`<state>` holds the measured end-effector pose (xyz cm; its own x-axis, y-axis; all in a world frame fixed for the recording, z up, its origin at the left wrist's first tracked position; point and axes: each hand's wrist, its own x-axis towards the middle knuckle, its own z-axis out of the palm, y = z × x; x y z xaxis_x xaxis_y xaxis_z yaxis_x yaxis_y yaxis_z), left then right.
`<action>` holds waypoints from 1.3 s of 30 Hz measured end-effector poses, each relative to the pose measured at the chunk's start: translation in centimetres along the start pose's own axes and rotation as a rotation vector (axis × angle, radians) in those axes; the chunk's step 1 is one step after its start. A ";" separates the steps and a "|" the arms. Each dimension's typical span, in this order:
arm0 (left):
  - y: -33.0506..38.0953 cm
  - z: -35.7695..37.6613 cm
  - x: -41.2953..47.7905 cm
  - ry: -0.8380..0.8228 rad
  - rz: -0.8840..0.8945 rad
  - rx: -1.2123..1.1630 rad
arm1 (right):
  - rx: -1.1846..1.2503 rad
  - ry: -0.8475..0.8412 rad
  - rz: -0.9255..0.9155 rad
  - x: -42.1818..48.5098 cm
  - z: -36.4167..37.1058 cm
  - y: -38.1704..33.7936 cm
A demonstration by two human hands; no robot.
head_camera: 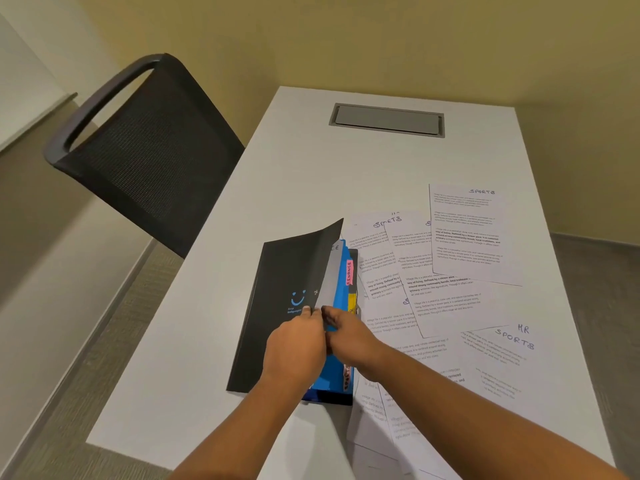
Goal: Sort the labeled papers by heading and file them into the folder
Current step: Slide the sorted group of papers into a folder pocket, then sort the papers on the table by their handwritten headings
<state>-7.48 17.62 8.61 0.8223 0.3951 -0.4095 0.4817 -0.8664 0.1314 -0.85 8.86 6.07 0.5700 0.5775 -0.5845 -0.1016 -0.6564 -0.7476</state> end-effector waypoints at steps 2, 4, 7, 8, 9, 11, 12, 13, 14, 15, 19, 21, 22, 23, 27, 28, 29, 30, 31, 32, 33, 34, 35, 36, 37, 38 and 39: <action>0.0 0.0 -0.1 0.030 0.000 -0.001 | 0.050 0.015 -0.021 -0.1 -0.1 0.1; 0.2 0.1 -0.1 0.051 0.009 0.007 | 0.101 0.055 -0.042 -0.4 -0.3 0.3; 0.7 0.2 0.0 0.066 0.013 0.026 | 0.124 0.173 -0.047 -1.2 -1.1 1.3; 0.8 0.4 0.2 0.067 0.015 0.027 | 0.130 0.206 -0.050 -1.6 -1.6 1.7; 1.0 0.6 0.3 0.059 0.014 0.025 | 0.135 0.232 -0.064 -2.2 -2.2 2.2; 1.3 1.1 0.6 0.013 0.008 0.019 | 0.096 0.294 -0.113 -3.3 -3.6 3.6; 1.4 1.5 0.7 -0.015 0.014 0.026 | 0.046 0.330 -0.133 -3.9 -4.4 4.4; 1.6 2.0 0.8 -0.040 0.029 0.039 | -0.003 0.357 -0.144 -4.5 -5.3 5.3; 1.9 2.6 0.7 -0.054 0.053 0.046 | -0.037 0.376 -0.139 -5.0 -6.2 6.2; 2.1 3.1 0.7 -0.062 0.080 0.039 | -0.057 0.388 -0.130 -5.5 -7.0 7.3; 2.8 5.1 0.7 -0.121 0.149 -0.009 | -0.145 0.386 -0.049 -7.2 -9.7 11.7; 3.5 5.7 0.7 -0.126 0.164 -0.024 | -0.182 0.371 0.017 -8.0 -10.7 13.6; 3.9 5.9 1.0 -0.113 0.158 -0.053 | -0.193 0.368 0.048 -8.5 -11.2 14.3; 4.3 6.0 1.4 -0.100 0.155 -0.078 | -0.202 0.373 0.069 -8.9 -11.7 14.8; 6.2 6.0 4.1 -0.066 0.162 -0.055 | -0.247 0.393 0.095 -9.0 -14.0 16.0; 6.8 5.9 4.6 -0.058 0.147 -0.017 | -0.255 0.393 0.101 -8.8 -14.7 16.2; 7.3 5.8 5.1 -0.046 0.127 0.031 | -0.256 0.394 0.098 -8.5 -15.3 16.3; 7.8 5.6 5.5 -0.033 0.110 0.083 | -0.258 0.392 0.096 -8.2 -16.0 16.2; 8.3 5.5 5.9 -0.019 0.099 0.127 | -0.263 0.391 0.088 -7.8 -16.6 16.1; 8.8 5.5 6.3 -0.006 0.099 0.159 | -0.273 0.389 0.087 -7.3 -17.3 16.0; 9.2 5.6 6.7 -0.003 0.108 0.180 | -0.282 0.390 0.084 -6.6 -18.1 16.0; 9.7 5.7 7.1 -0.017 0.124 0.189 | -0.295 0.393 0.083 -5.9 -18.9 16.0; 10.2 5.9 7.5 -0.039 0.144 0.185 | -0.302 0.396 0.086 -5.2 -19.7 15.9; 10.7 6.1 8.1 -0.056 0.166 0.173 | -0.304 0.396 0.093 -4.5 -20.5 15.7; 11.3 6.4 8.7 -0.066 0.188 0.158 | -0.302 0.401 0.094 -3.7 -21.4 15.6; 11.9 6.5 9.3 -0.068 0.206 0.138 | -0.299 0.414 0.095 -2.8 -22.4 15.5; 12.5 6.6 9.7 -0.063 0.216 0.095 | -0.295 0.433 0.098 -2.0 -23.3 15.3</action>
<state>4.52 8.62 0.33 0.8810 0.1804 -0.4373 0.2639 -0.9547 0.1377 15.49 -13.65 3.14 0.8602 0.2944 -0.4164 0.0272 -0.8418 -0.5391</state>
